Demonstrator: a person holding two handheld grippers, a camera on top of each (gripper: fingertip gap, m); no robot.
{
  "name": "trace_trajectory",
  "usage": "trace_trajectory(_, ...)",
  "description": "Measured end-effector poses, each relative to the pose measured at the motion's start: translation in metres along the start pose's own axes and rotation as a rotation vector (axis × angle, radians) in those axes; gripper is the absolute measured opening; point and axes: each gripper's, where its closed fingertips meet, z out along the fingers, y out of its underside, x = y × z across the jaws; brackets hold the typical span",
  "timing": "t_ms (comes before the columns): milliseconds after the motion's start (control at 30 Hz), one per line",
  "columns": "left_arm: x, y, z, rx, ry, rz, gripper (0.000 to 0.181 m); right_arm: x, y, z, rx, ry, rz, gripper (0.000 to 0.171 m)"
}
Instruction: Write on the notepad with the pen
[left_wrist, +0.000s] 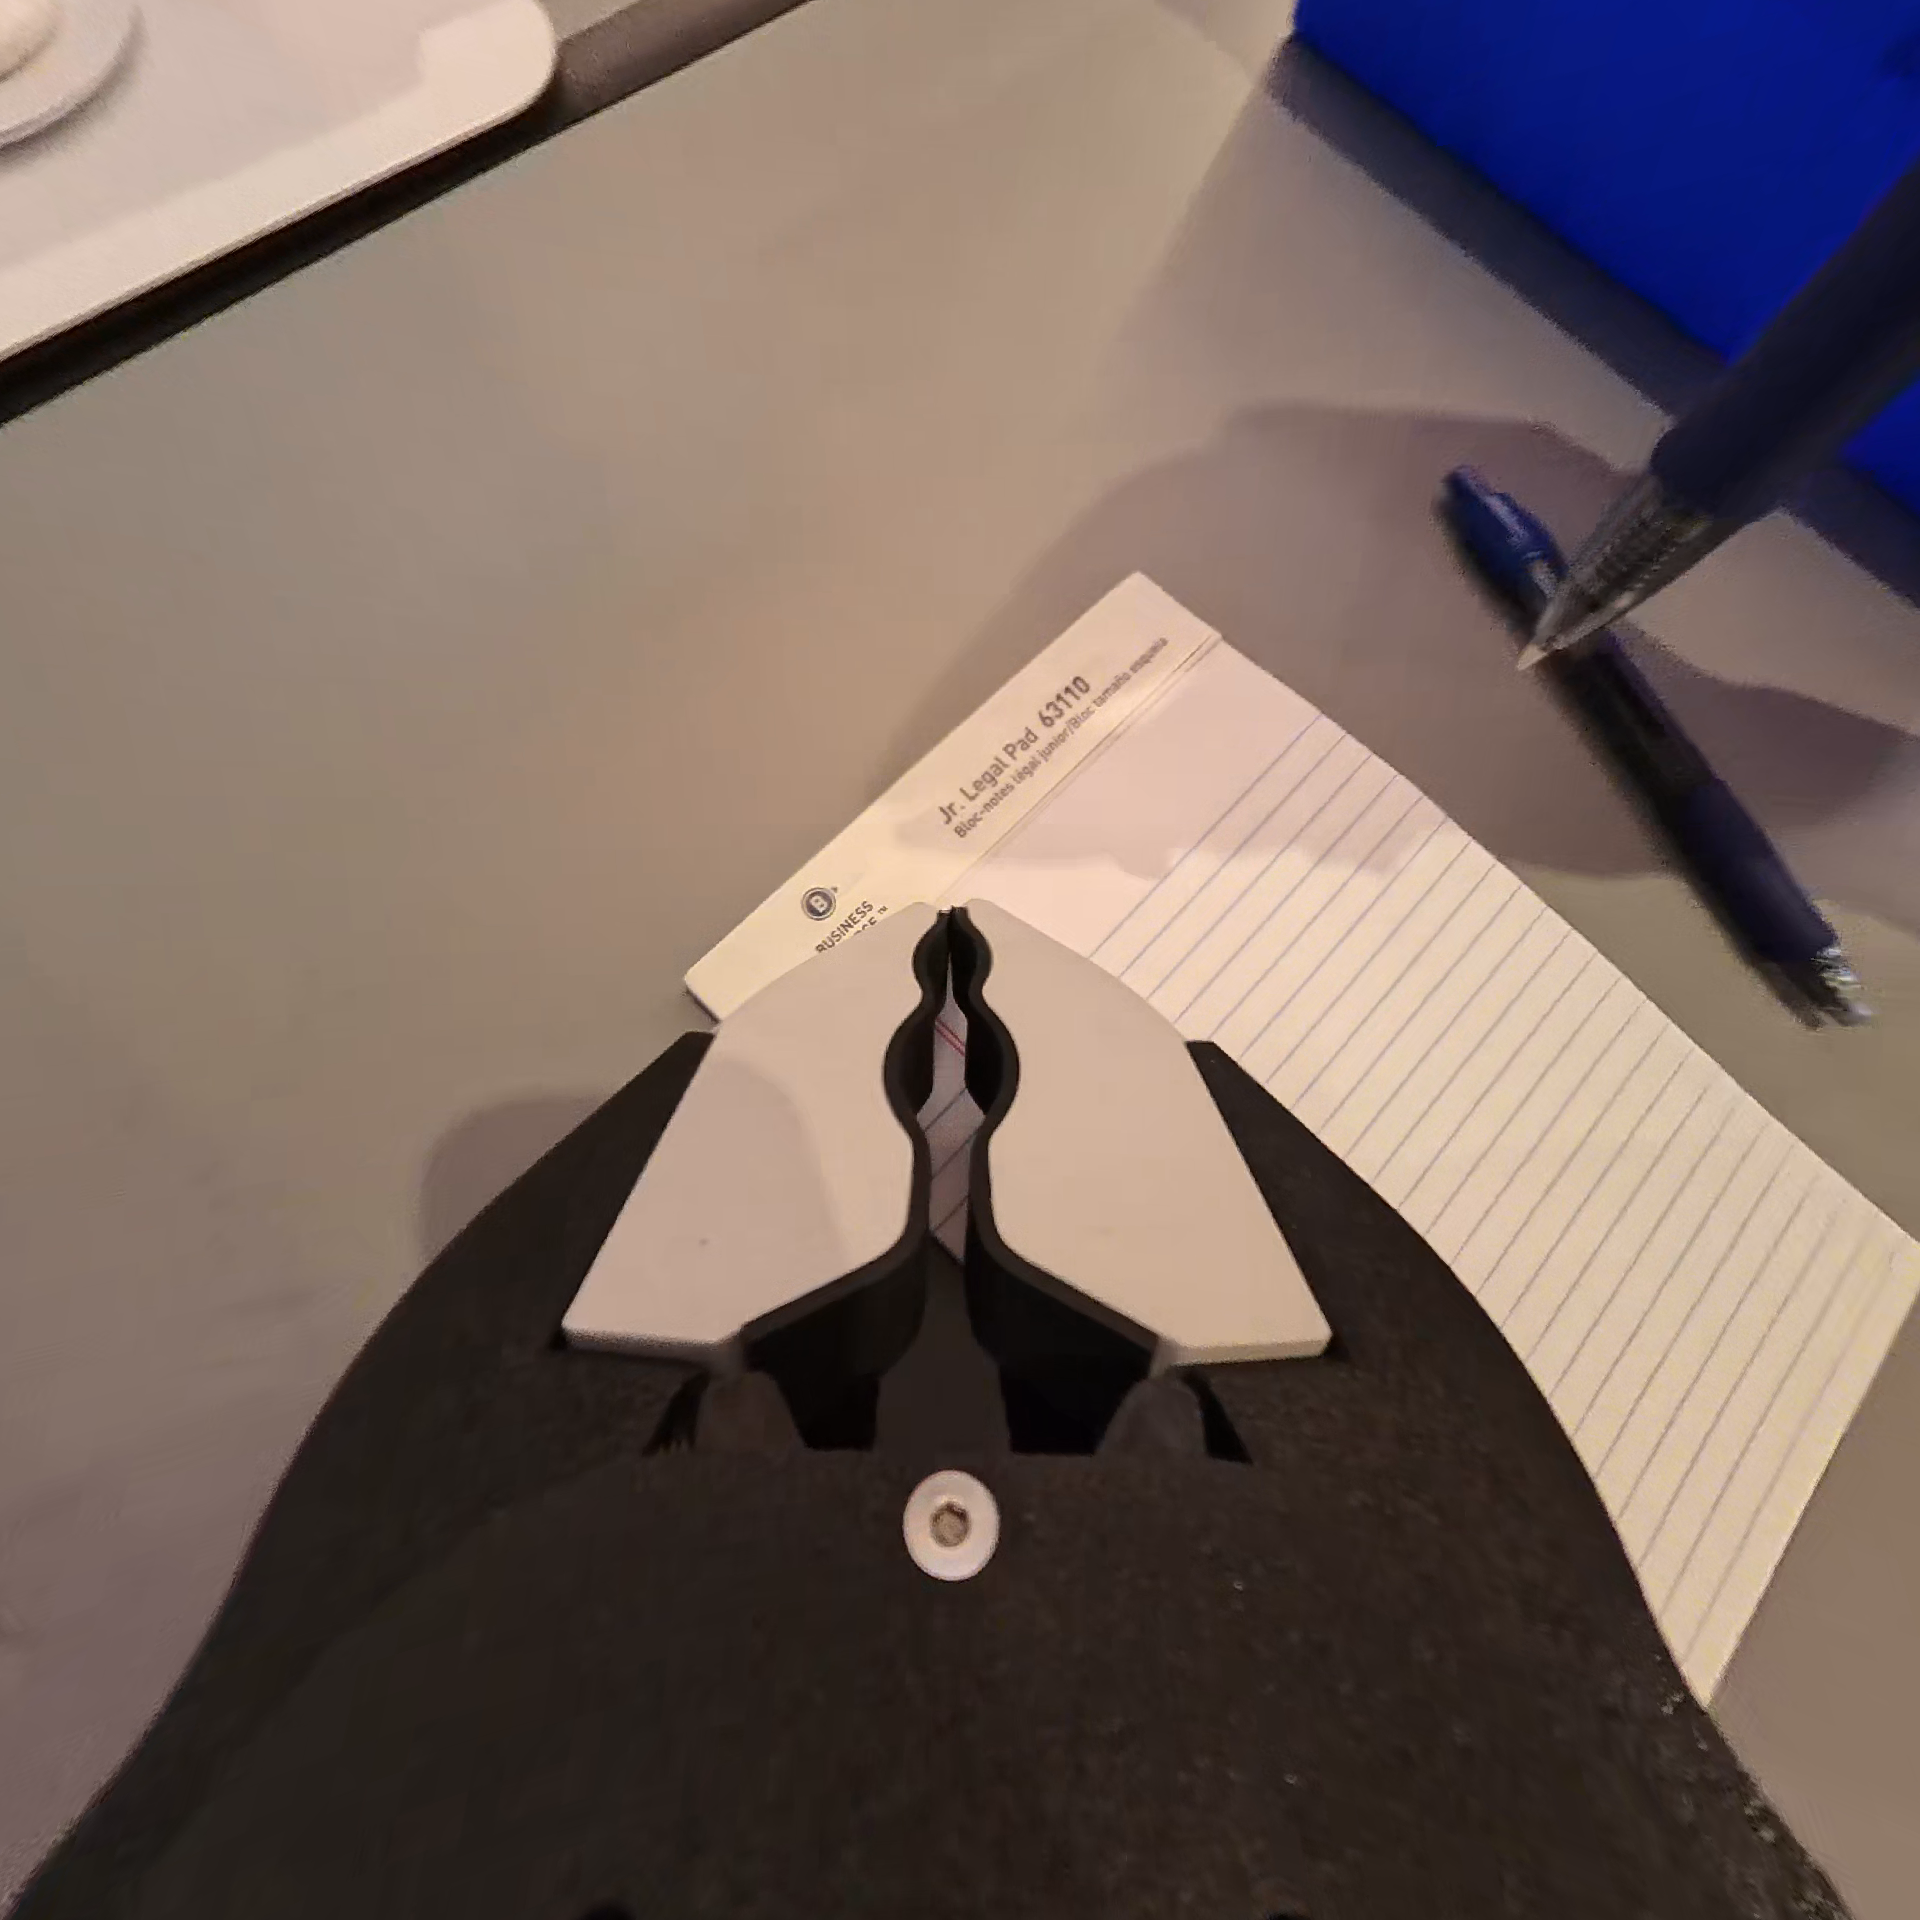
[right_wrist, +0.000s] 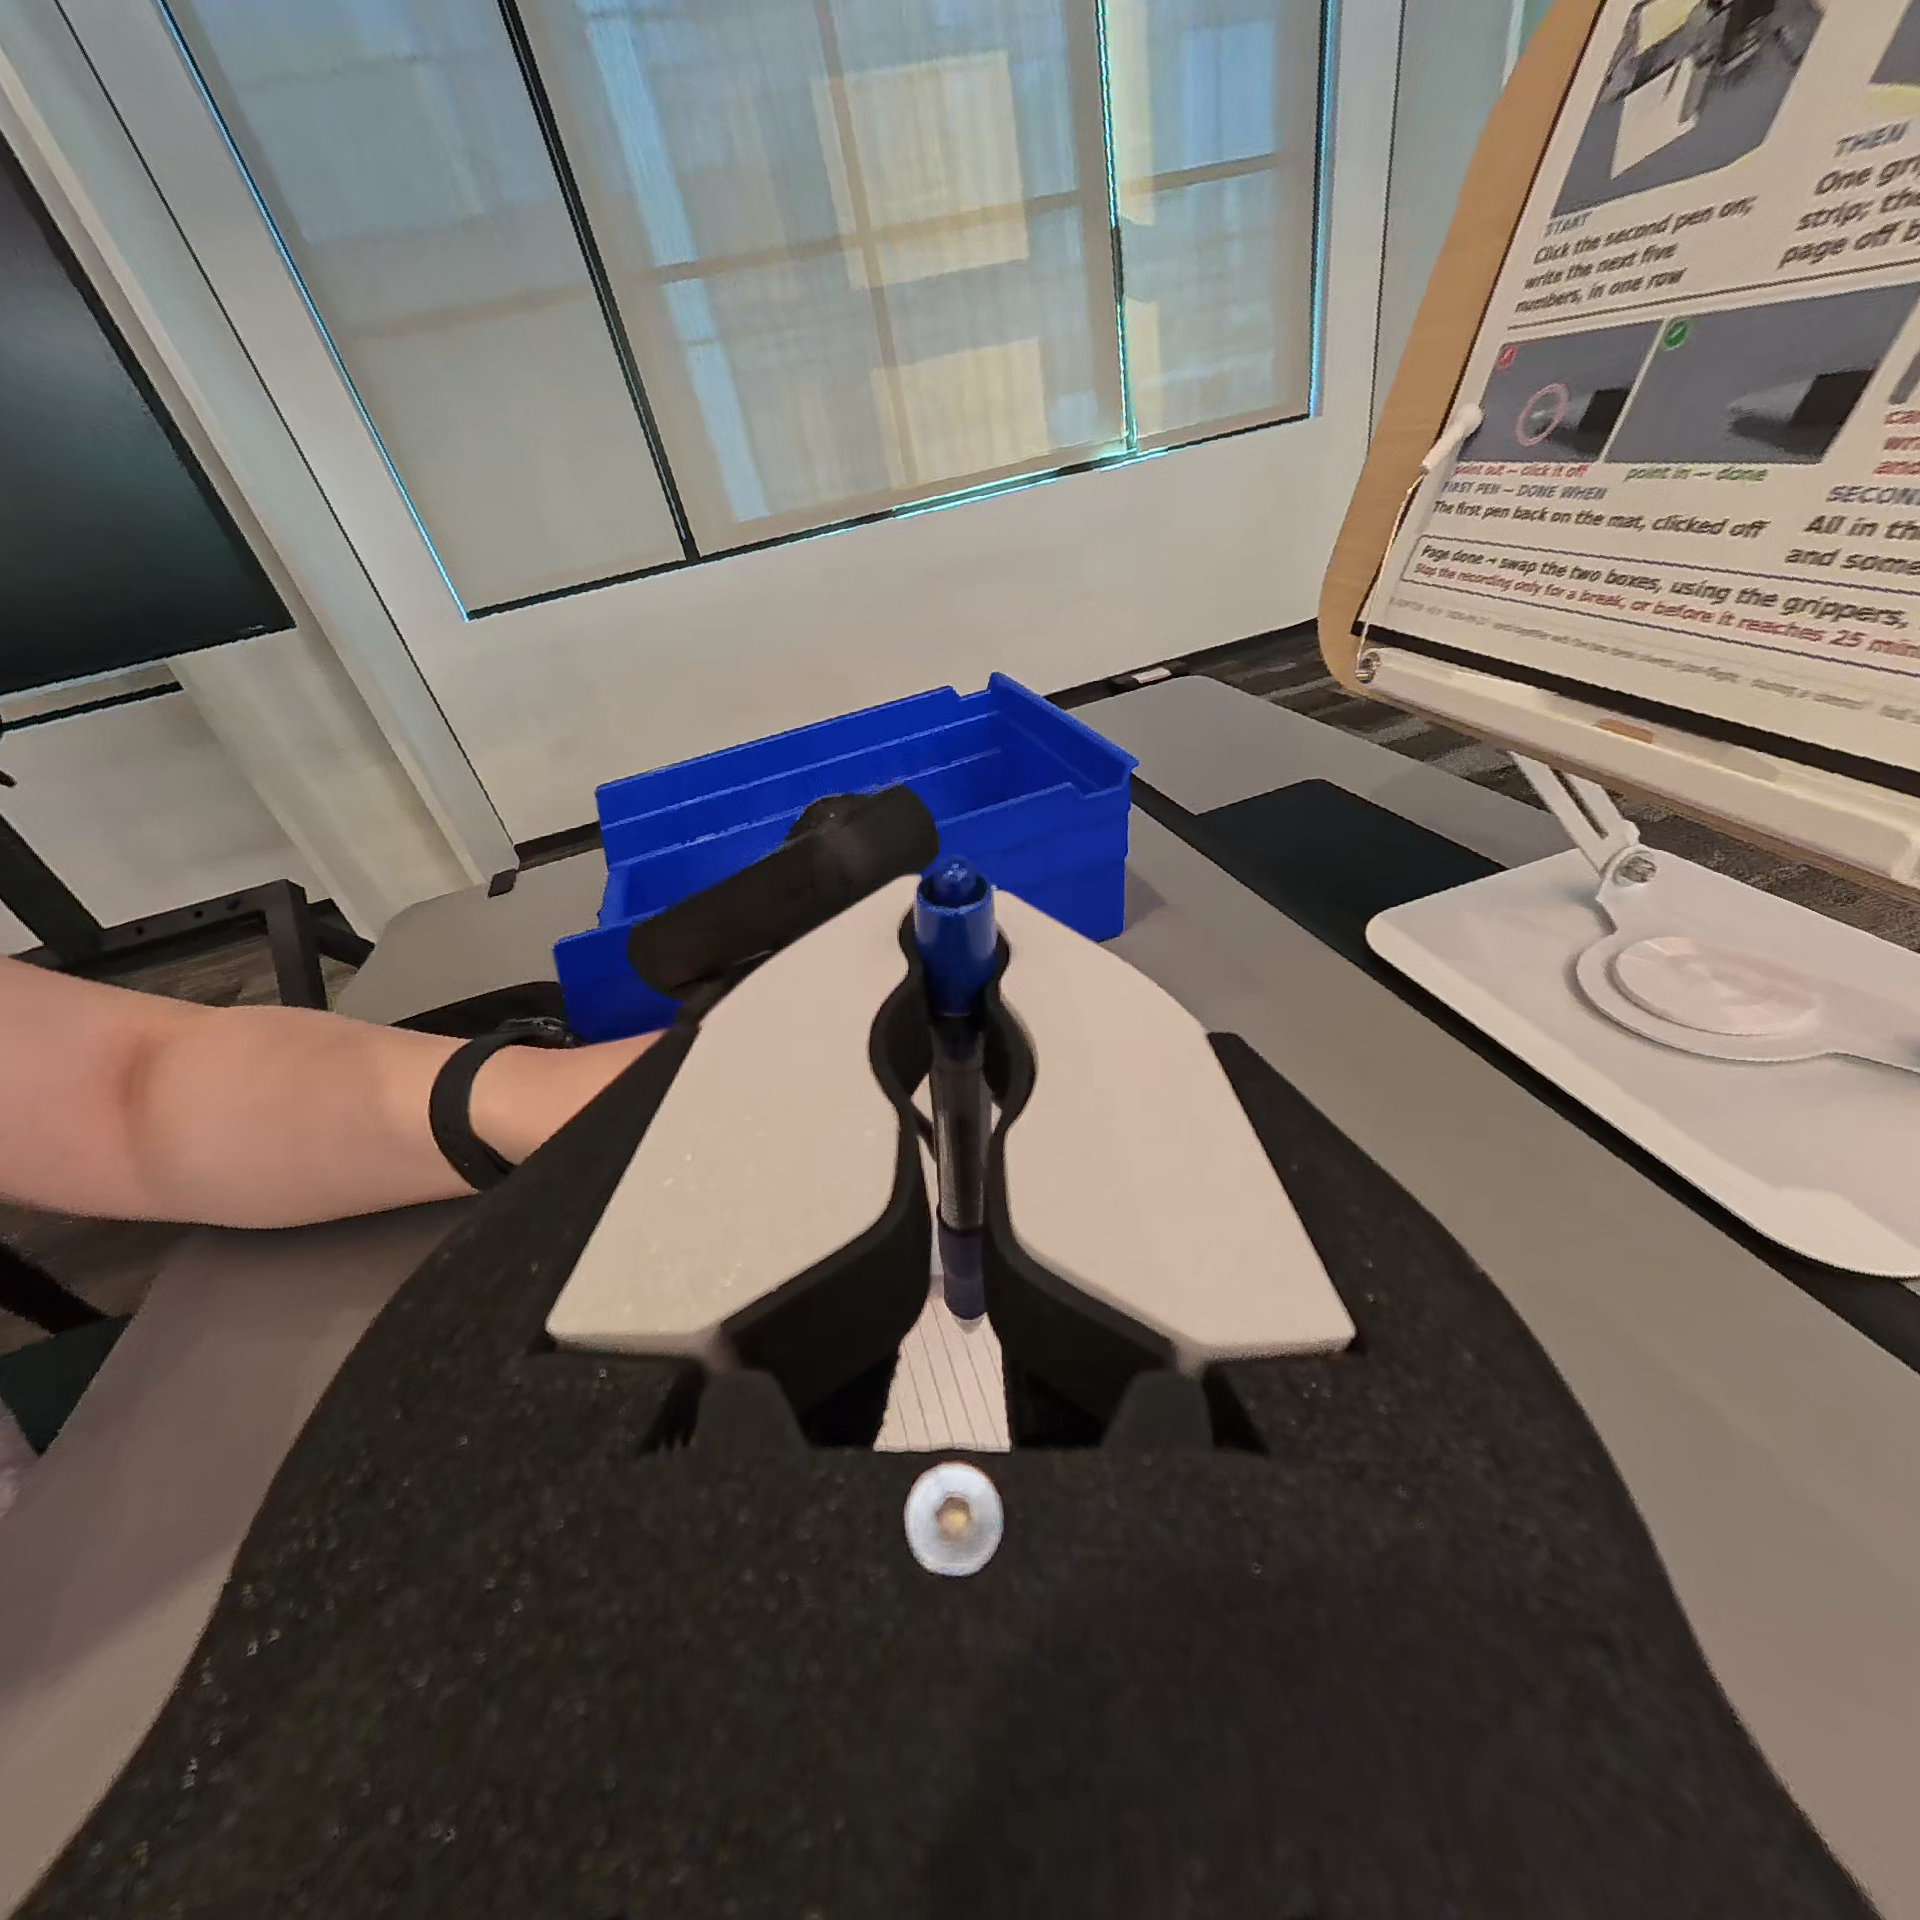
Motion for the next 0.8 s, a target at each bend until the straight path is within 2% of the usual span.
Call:
trace_trajectory(200, -0.01, -0.027, -0.012, 0.173, -0.026, 0.026, 0.0, -0.009, -0.01, -0.015, 0.033, -0.022, 0.017, 0.004)
trace_trajectory(400, -0.011, -0.017, -0.003, 0.115, 0.04, 0.056, 0.0, -0.021, -0.008, -0.014, 0.0, -0.08, 0.014, 0.004)
trace_trajectory(600, -0.016, -0.021, 0.001, 0.119, -0.005, 0.133, 0.0, -0.025, 0.004, -0.01, -0.047, -0.092, 0.014, 0.004)
trace_trajectory(800, -0.017, -0.008, 0.006, 0.027, 0.035, 0.094, 0.0, -0.019, 0.014, -0.006, -0.04, -0.073, 0.029, 0.004)
